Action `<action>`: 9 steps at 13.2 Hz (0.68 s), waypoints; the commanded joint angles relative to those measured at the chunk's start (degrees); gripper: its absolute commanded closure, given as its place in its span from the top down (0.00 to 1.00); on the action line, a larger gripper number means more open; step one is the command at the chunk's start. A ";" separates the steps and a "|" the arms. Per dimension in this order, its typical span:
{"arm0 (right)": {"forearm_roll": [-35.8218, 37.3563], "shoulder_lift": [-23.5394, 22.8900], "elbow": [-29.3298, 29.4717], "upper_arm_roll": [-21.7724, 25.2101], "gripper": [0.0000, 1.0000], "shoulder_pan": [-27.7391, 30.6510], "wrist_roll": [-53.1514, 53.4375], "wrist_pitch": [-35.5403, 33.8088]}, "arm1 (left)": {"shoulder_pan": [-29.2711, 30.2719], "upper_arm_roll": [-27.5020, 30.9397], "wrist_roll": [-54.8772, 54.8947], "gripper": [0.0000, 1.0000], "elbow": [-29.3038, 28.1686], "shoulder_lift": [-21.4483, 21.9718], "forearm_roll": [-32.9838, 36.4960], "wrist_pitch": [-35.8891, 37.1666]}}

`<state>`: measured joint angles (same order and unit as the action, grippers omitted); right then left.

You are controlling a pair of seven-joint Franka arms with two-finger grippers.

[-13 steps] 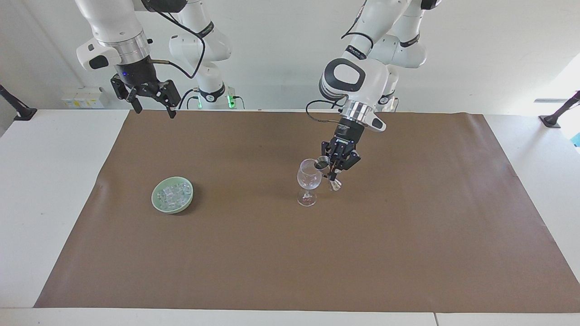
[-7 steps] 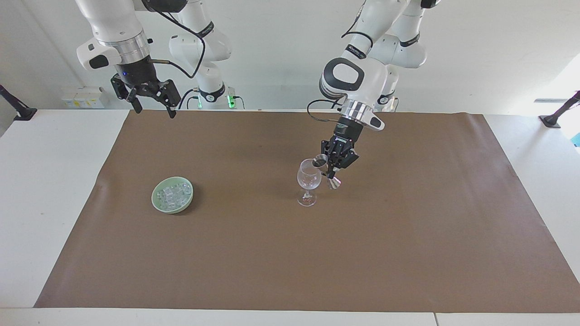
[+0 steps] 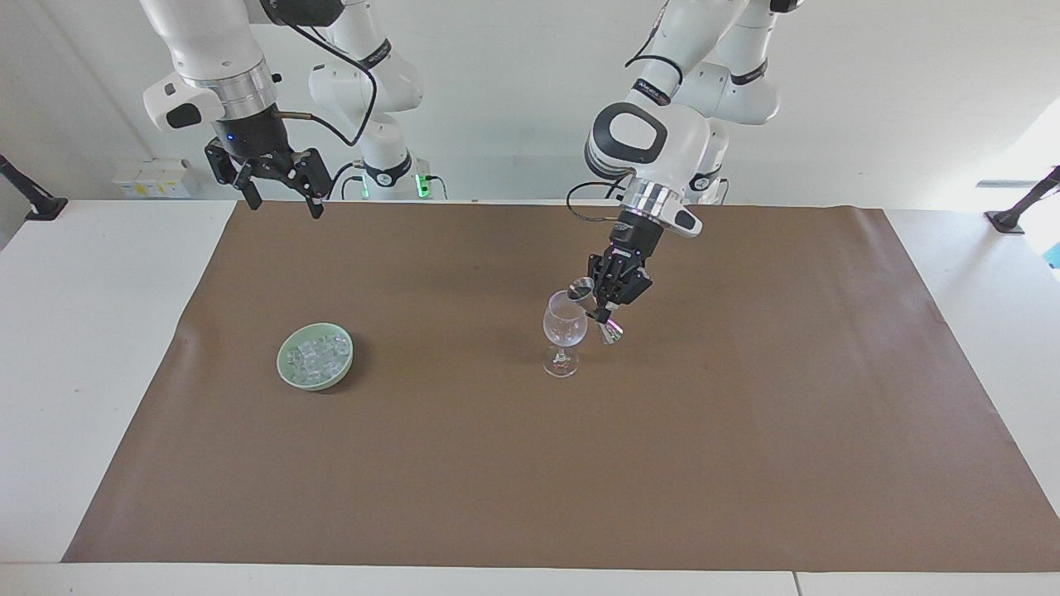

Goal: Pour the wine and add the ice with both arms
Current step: 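Tilt the silver shaker over the wine glass with the left gripper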

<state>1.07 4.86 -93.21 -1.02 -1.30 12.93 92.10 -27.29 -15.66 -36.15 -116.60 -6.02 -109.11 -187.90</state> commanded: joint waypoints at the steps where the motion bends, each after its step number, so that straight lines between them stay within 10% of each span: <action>1: -0.89 1.82 -2.33 -0.04 1.00 0.34 -1.33 1.50 | -0.57 0.72 1.60 0.00 -1.18 1.72 0.31 0.69; 9: -0.89 1.90 -2.68 -0.13 1.00 0.25 -1.33 1.59 | -0.66 0.72 10.74 0.00 -0.56 1.45 0.31 0.34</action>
<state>1.07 4.91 -93.54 -1.03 -1.34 12.93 92.21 -27.29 -15.61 -27.13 -116.59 -5.84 -109.08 -187.91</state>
